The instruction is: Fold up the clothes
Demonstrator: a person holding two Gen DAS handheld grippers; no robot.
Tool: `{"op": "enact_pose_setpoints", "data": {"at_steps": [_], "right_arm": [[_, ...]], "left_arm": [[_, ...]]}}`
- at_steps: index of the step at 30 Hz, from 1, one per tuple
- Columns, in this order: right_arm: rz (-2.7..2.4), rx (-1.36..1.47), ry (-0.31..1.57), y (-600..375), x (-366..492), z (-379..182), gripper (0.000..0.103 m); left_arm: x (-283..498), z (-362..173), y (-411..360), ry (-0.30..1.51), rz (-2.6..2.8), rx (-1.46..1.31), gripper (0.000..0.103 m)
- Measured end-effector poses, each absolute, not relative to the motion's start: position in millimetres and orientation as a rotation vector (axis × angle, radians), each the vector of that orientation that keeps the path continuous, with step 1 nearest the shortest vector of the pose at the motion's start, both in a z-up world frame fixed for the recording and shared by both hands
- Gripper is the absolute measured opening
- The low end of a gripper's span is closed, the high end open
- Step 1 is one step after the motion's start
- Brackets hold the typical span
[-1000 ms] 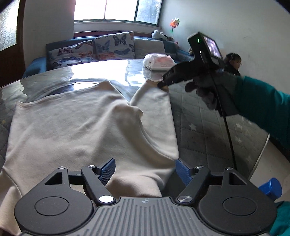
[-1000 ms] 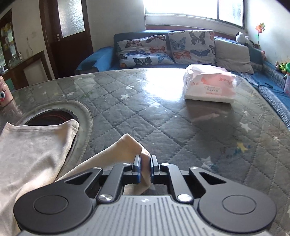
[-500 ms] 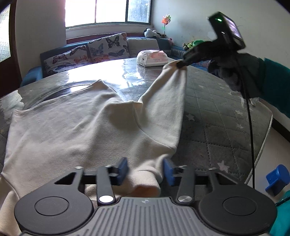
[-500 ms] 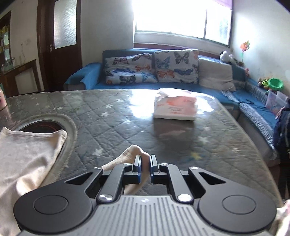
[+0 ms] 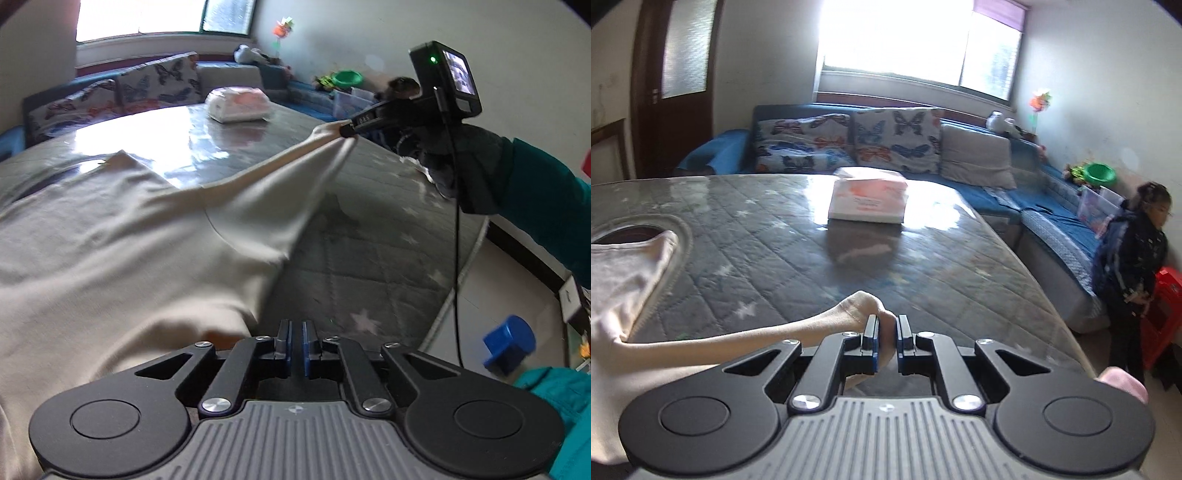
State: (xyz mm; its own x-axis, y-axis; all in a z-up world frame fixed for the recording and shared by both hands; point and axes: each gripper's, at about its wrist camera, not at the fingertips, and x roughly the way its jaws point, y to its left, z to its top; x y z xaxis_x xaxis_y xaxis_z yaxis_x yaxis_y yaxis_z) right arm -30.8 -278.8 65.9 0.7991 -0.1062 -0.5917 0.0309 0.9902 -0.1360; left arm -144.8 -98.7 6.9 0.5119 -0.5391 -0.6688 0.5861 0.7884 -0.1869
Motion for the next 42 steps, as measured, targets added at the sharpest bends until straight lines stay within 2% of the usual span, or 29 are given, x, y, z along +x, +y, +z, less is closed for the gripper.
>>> {"op": "enact_pose_setpoints", "data": {"at_steps": [8,10,13,20,27,32,42], "right_arm": [[-0.108,-0.128,0.729,-290.9,-24.6,35.0,0.009],[-0.115,-0.136,0.739,-291.1,-22.0,30.7,0.011],[-0.124,-0.144,0.740,-292.9,-21.0,32.6,0.016],[-0.100,-0.154,0.710,-288.8,-32.0,50.2,0.016],[0.124,-0.188,0.674,-232.1,-34.8,70.3,0.016],[0.300,-0.236,0.665,-177.1,-28.3,76.3,0.016],[0.538,-0.303,0.714,-82.3,-14.1,53.6,0.016]], "left_arm": [[-153.7,30.3,-87.2,0.698,-0.689,0.048,0.010],[-153.1,35.6,-72.8,0.681,-0.634,0.032,0.015],[-150.1,38.7,-47.8,0.675,-0.531,0.006,0.024],[-142.5,28.5,2.6,0.714,-0.326,-0.063,0.027],[-147.4,13.9,33.4,0.752,-0.233,-0.141,0.031],[-155.3,20.6,48.4,0.730,-0.192,-0.169,0.042],[-166.4,16.8,113.5,0.717,-0.005,-0.278,0.043]]}}
